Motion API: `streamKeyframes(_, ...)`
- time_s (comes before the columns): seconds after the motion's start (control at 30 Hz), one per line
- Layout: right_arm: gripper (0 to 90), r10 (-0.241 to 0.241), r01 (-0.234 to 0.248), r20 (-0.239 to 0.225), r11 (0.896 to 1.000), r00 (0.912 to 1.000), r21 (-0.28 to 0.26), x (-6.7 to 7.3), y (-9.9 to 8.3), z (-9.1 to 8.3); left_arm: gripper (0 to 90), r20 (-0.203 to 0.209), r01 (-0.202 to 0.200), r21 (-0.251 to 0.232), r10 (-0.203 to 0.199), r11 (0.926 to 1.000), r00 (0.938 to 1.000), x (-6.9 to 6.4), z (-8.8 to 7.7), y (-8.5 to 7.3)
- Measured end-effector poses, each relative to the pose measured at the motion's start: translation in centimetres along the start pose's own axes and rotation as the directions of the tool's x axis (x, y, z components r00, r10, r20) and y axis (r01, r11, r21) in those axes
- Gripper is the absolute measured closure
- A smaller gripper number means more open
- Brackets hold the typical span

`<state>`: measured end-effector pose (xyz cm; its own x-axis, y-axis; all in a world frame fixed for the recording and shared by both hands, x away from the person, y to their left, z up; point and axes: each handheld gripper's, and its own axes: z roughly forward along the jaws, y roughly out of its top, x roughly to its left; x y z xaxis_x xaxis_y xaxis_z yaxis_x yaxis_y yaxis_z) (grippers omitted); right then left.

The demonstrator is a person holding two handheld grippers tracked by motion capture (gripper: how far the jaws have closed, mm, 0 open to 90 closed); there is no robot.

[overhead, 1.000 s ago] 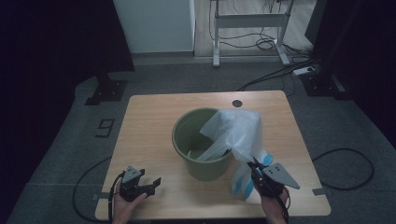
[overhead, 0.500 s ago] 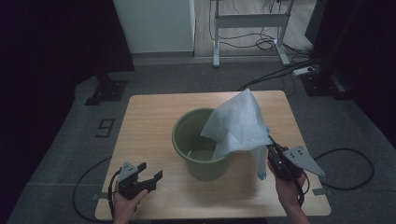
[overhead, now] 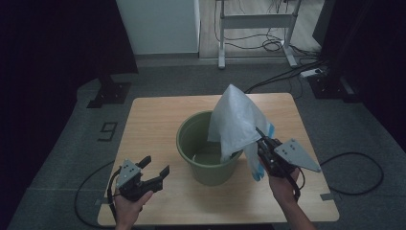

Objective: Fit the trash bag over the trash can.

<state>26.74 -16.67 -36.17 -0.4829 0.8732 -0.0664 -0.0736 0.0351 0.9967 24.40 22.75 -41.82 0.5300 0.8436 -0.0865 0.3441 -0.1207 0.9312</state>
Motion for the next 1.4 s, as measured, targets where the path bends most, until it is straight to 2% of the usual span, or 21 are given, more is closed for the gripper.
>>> streamKeyframes(0.13, 88.5, 0.004, -0.003, -0.035, 1.000, 0.9994, 0.014, 0.7, 0.0, 0.7, 21.7, 0.010, -0.005, -0.019, 0.006, 0.9998, 0.9999, -0.3, -0.2, 0.7)
streamKeyframes(0.17, 88.5, 0.015, -0.013, -0.059, 1.000, 0.9981, 0.024, 1.2, 0.0, 1.2, 21.3, 0.000, -0.003, -0.029, 0.003, 0.9996, 1.0000, -0.4, -0.1, 0.9)
streamKeyframes(0.23, 88.5, 0.031, -0.029, -0.080, 0.999, 0.9963, 0.033, 1.6, 0.0, 1.6, 21.3, -0.003, 0.002, -0.036, -0.002, 0.9993, 1.0000, -0.5, -0.1, 1.0)
streamKeyframes(0.27, 88.5, 0.039, -0.035, -0.089, 0.999, 0.9953, 0.040, 1.7, 0.0, 1.8, 21.0, -0.014, 0.010, -0.059, -0.011, 0.9982, 0.9998, -0.6, -0.1, 1.1)
streamKeyframes(0.3, 88.5, 0.041, -0.037, -0.095, 0.998, 0.9946, 0.044, 1.9, 0.0, 2.0, 20.9, -0.014, 0.010, -0.059, -0.011, 0.9982, 0.9998, -0.6, -0.1, 1.1)
streamKeyframes(0.33, 88.5, 0.043, -0.039, -0.098, 0.998, 0.9942, 0.049, 2.1, -0.1, 2.2, 20.9, -0.029, 0.016, -0.086, -0.019, 0.9961, 0.9994, -0.8, -0.1, 1.1)
streamKeyframes(0.37, 88.5, 0.043, -0.037, -0.101, 0.998, 0.9939, 0.054, 2.2, -0.1, 2.3, 20.8, -0.029, 0.016, -0.086, -0.019, 0.9961, 0.9994, -0.8, -0.1, 1.1)
streamKeyframes(0.4, 88.5, 0.042, -0.036, -0.103, 0.998, 0.9937, 0.059, 2.3, -0.2, 2.4, 20.8, -0.044, 0.023, -0.107, -0.028, 0.9940, 0.9987, -1.0, -0.2, 1.2)
streamKeyframes(0.57, 88.4, 0.048, -0.040, -0.109, 0.996, 0.9928, 0.079, 2.5, -0.3, 2.9, 20.4, -0.063, 0.016, -0.131, -0.024, 0.9913, 0.9977, -1.7, -0.2, 1.6)
streamKeyframes(0.67, 88.5, 0.052, -0.042, -0.109, 0.995, 0.9927, 0.090, 2.6, -0.2, 3.2, 19.5, -0.061, -0.001, -0.133, -0.007, 0.9911, 0.9981, -2.6, 0.0, 2.0)
streamKeyframes(0.8, 88.4, 0.049, -0.038, -0.112, 0.994, 0.9924, 0.106, 3.1, -0.1, 3.6, 19.2, -0.028, -0.023, -0.129, 0.019, 0.9914, 0.9994, -4.3, 0.6, 2.8)
streamKeyframes(0.83, 88.4, 0.049, -0.038, -0.112, 0.994, 0.9924, 0.106, 3.1, -0.1, 3.6, 19.1, -0.028, -0.023, -0.129, 0.019, 0.9914, 0.9994, -4.3, 0.6, 2.8)
streamKeyframes(0.9, 88.4, 0.045, -0.031, -0.120, 0.993, 0.9918, 0.114, 3.6, 0.0, 3.9, 19.2, -0.011, -0.039, -0.121, 0.038, 0.9919, 0.9992, -5.6, 1.2, 3.3)
streamKeyframes(1.0, 88.4, 0.048, -0.032, -0.126, 0.991, 0.9909, 0.127, 4.0, -0.2, 4.3, 19.2, -0.002, -0.049, -0.121, 0.049, 0.9915, 0.9988, -6.7, 1.9, 3.7)
streamKeyframes(1.2, 88.2, 0.059, -0.041, -0.132, 0.990, 0.9895, 0.136, 4.4, -0.4, 4.6, 19.2, -0.010, -0.059, -0.119, 0.058, 0.9912, 0.9982, -8.0, 3.2, 3.9)
streamKeyframes(1.4, 88.0, 0.066, -0.046, -0.138, 0.989, 0.9882, 0.143, 4.6, -0.6, 4.8, 20.8, -0.016, -0.076, -0.091, 0.075, 0.9930, 0.9970, -8.8, 4.4, 4.0)
